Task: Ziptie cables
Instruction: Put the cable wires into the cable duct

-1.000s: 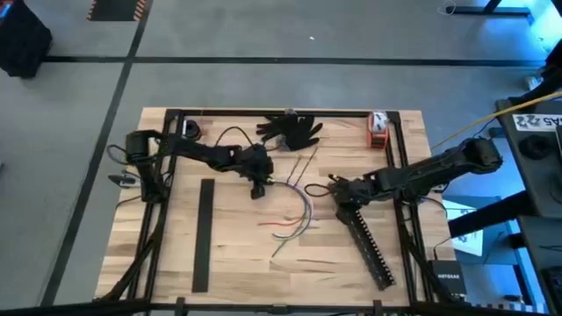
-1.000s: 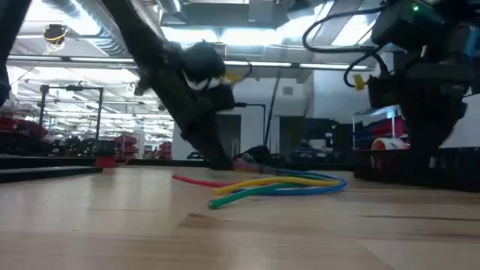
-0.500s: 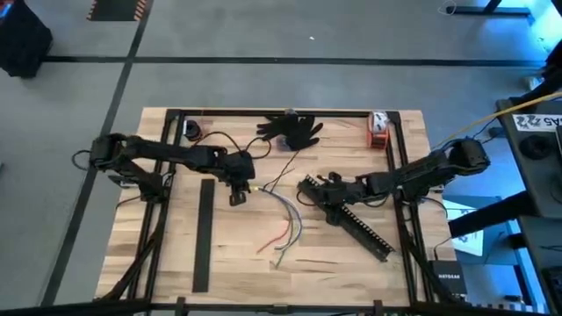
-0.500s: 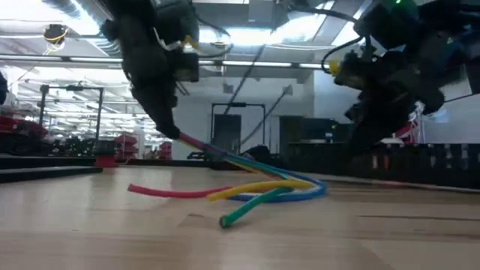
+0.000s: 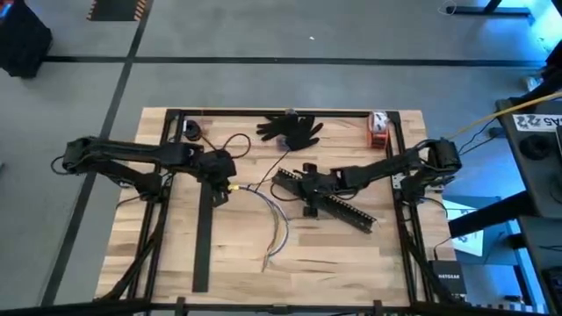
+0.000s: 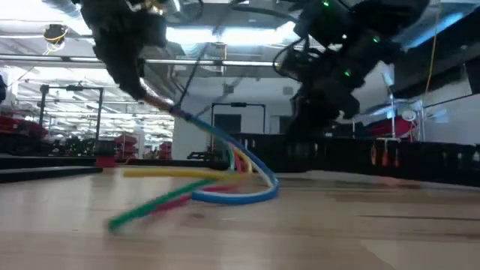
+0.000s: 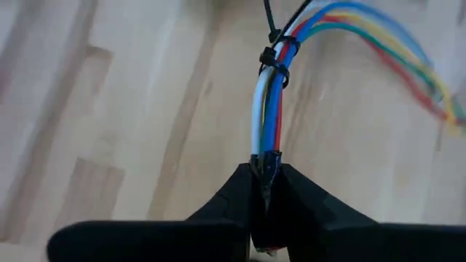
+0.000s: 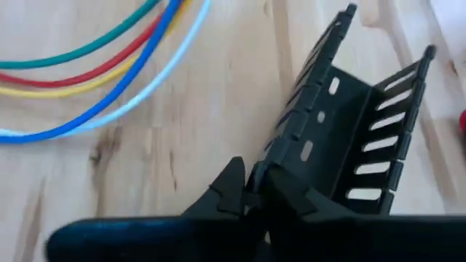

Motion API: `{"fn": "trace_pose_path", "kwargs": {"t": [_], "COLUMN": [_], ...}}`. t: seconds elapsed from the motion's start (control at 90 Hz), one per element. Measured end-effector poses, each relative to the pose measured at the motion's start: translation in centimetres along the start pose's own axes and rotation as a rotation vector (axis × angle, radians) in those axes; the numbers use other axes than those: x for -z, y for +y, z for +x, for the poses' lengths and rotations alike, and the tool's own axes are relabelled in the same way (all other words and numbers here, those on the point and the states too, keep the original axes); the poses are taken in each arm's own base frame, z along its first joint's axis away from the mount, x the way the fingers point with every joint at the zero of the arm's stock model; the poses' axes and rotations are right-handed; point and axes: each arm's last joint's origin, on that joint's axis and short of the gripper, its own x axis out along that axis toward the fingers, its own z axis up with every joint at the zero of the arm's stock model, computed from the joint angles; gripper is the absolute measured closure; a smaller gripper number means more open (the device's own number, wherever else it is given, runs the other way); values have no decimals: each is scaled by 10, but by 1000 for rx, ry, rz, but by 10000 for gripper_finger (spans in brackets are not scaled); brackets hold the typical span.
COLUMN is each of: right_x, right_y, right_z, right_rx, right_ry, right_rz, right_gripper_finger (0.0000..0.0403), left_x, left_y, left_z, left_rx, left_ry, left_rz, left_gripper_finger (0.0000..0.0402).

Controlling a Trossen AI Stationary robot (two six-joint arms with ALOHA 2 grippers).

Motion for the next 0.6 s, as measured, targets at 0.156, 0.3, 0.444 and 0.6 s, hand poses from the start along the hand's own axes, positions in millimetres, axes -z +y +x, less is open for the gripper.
{"fn": "trace_pose_path", "kwargs": {"t": [0.156, 0.3, 0.444, 0.6], "right_x": [-20, -43, -60, -65], "right_y": [-6, -18, -34, -49], "right_z": [-18, -43, -59, -55], "right_rx": [12, 10, -75, -314], "right_ry": [34, 12, -62, -205], "right_rz": [-19, 0, 131, 322], "right_gripper_finger": [276, 214, 178, 169], "left_x": [0, -5, -15, -27], "left_y": [0, 0, -2, -5], "left_z": [-18, -27, -33, -40], "left_rx": [15, 12, 2, -2], "left_ry": [-103, -211, -337, -479], "left_rz": [17, 78, 158, 228], "left_gripper_finger": [364, 364, 364, 364]}}
